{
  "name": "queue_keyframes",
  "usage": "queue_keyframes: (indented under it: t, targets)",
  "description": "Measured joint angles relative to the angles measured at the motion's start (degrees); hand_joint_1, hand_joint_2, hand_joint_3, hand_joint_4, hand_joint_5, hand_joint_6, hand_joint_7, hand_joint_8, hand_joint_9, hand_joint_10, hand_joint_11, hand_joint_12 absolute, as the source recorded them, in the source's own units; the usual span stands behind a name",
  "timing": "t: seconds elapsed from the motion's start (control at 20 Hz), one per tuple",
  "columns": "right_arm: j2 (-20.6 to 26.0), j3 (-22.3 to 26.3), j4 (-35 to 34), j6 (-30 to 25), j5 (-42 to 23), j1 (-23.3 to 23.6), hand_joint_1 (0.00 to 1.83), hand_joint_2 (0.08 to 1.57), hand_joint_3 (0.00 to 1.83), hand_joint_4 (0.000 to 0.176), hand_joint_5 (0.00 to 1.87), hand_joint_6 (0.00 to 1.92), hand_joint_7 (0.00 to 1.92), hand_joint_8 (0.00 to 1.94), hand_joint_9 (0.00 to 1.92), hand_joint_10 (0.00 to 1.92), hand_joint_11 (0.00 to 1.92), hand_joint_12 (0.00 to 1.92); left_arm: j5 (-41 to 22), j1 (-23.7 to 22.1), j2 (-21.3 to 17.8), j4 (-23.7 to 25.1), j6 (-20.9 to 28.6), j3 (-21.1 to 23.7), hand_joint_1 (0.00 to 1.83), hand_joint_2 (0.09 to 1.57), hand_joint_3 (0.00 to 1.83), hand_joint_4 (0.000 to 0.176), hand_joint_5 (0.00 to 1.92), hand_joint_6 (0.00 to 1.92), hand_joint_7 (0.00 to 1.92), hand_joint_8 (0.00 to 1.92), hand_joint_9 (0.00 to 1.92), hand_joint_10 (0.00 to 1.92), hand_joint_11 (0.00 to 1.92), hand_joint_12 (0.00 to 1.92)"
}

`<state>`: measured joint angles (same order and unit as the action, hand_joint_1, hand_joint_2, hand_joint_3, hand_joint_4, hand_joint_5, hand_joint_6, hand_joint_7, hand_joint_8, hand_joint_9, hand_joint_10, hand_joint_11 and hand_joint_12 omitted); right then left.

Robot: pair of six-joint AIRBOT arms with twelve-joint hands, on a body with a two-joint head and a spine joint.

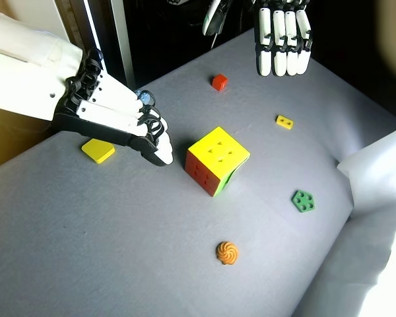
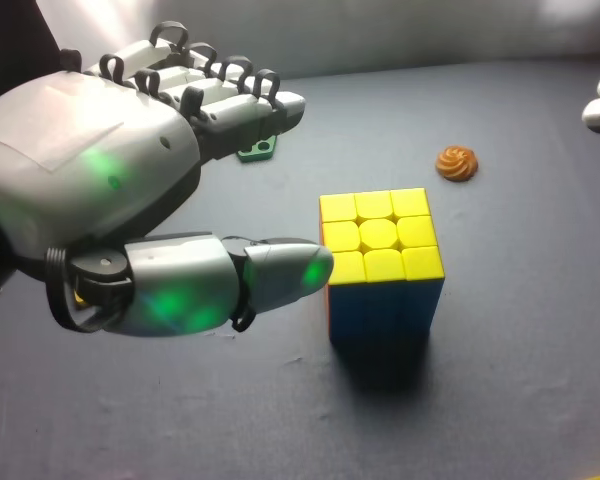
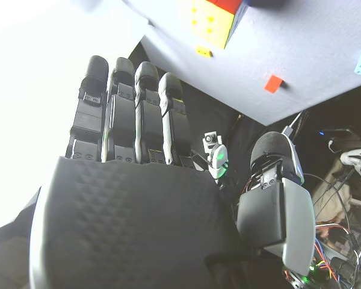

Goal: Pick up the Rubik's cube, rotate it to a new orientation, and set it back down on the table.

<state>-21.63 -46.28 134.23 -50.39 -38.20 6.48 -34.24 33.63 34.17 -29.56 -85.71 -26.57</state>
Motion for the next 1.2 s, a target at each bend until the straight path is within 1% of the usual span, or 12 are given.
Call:
queue_keyframes:
  t: [0.1,0.15,0.5,0.6,0.65,0.7,0.8,0.85,0.9,0.95,1.0,1.2]
  targets:
    - [0.0,0.0,0.0,0.0,-0.1,0.0,0.0,1.09,0.0,0.0,0.16,0.0,0.14,0.0,0.07,0.0,0.0,0.12,1.0,0.0,0.0,-1.4,-2.2,0.0,0.0,1.15,0.0,0.0,0.25,0.0,0.26,0.01,0.24,0.0,0.0,0.61]
    - [0.0,0.0,0.0,0.0,-0.1,0.0,0.0,1.09,0.0,0.0,0.19,0.0,0.17,0.0,0.11,0.0,0.0,0.21,1.3,0.0,0.0,-3.3,-5.0,0.0,0.0,1.16,0.0,0.0,0.24,0.0,0.26,0.01,0.23,0.0,0.0,0.55]
    - [-0.1,0.0,0.1,0.0,-0.1,0.0,0.0,1.13,0.0,0.0,0.18,0.0,0.17,0.0,0.1,0.0,0.0,0.22,2.5,-0.6,5.7,-6.1,-8.3,-2.8,0.0,1.16,0.0,0.0,0.34,0.0,0.38,0.01,0.37,0.01,0.0,0.76]
    - [-0.1,0.0,0.1,0.0,-0.1,0.0,0.0,1.14,0.0,0.0,0.13,0.0,0.13,0.0,0.06,0.0,0.0,0.12,1.1,-0.2,8.0,-6.3,-8.4,-4.3,0.0,1.14,0.0,0.0,0.27,0.0,0.26,0.01,0.23,0.0,0.0,0.55]
    - [-0.1,0.0,0.1,0.0,-0.2,0.0,0.0,1.14,0.0,0.0,0.19,0.01,0.19,0.01,0.13,0.01,0.0,0.27,-0.7,0.3,9.3,-7.4,-8.4,-4.7,0.0,1.13,0.0,0.0,0.24,0.0,0.19,0.01,0.14,0.01,0.0,0.35]
    - [-0.1,0.0,0.0,0.0,-0.1,0.0,0.0,1.14,0.0,0.0,0.22,0.01,0.22,0.01,0.16,0.01,0.0,0.31,-2.0,0.7,11.0,-8.7,-8.5,-5.4,0.0,1.1,0.0,0.023,0.25,0.0,0.19,0.01,0.13,0.01,0.0,0.19]
    - [-0.1,0.0,0.0,0.0,-0.2,0.0,0.0,1.14,0.0,0.0,0.24,0.01,0.22,0.0,0.15,0.0,0.0,0.27,-3.2,0.5,13.3,-11.9,-10.9,-6.6,0.0,1.06,0.0,0.063,0.25,0.0,0.19,0.0,0.12,0.0,0.0,0.12]
    - [0.0,0.0,0.1,0.0,-0.2,0.0,0.0,1.14,0.0,0.0,0.2,0.0,0.21,0.0,0.15,0.0,0.0,0.28,-3.7,0.4,14.3,-13.9,-12.2,-7.0,0.16,1.02,0.0,0.079,0.26,0.01,0.18,0.0,0.11,0.0,0.0,0.1]
    - [0.0,0.0,0.1,0.0,-0.1,0.0,0.0,1.14,0.0,0.0,0.2,0.0,0.2,0.0,0.15,0.0,0.0,0.29,-5.0,0.4,16.2,-16.6,-13.5,-7.5,0.26,1.0,0.0,0.115,0.23,0.0,0.13,0.0,0.07,0.0,0.0,0.02]
    - [-0.1,0.0,0.1,0.0,-0.1,0.0,0.0,1.14,0.0,0.0,0.21,0.0,0.22,0.0,0.16,0.0,0.0,0.32,-5.6,0.4,17.3,-17.7,-14.1,-7.8,0.34,0.98,0.0,0.131,0.21,0.0,0.1,0.0,0.03,0.0,0.0,0.0]
    - [-0.1,0.0,0.0,0.0,-0.1,0.0,0.0,1.13,0.0,0.0,0.23,0.01,0.24,0.01,0.18,0.01,0.0,0.36,-6.4,0.4,18.6,-18.6,-15.1,-8.0,0.46,0.94,0.0,0.159,0.2,0.0,0.11,0.0,0.02,0.0,0.0,0.0]
    - [0.0,0.0,0.1,0.0,-0.1,0.0,0.01,1.13,0.0,0.0,0.28,0.0,0.26,0.0,0.22,0.0,0.0,0.5,-9.0,0.9,22.9,-23.4,-19.3,-10.1,0.86,0.83,0.0,0.176,0.14,0.0,0.05,0.0,0.01,0.0,0.01,0.0]
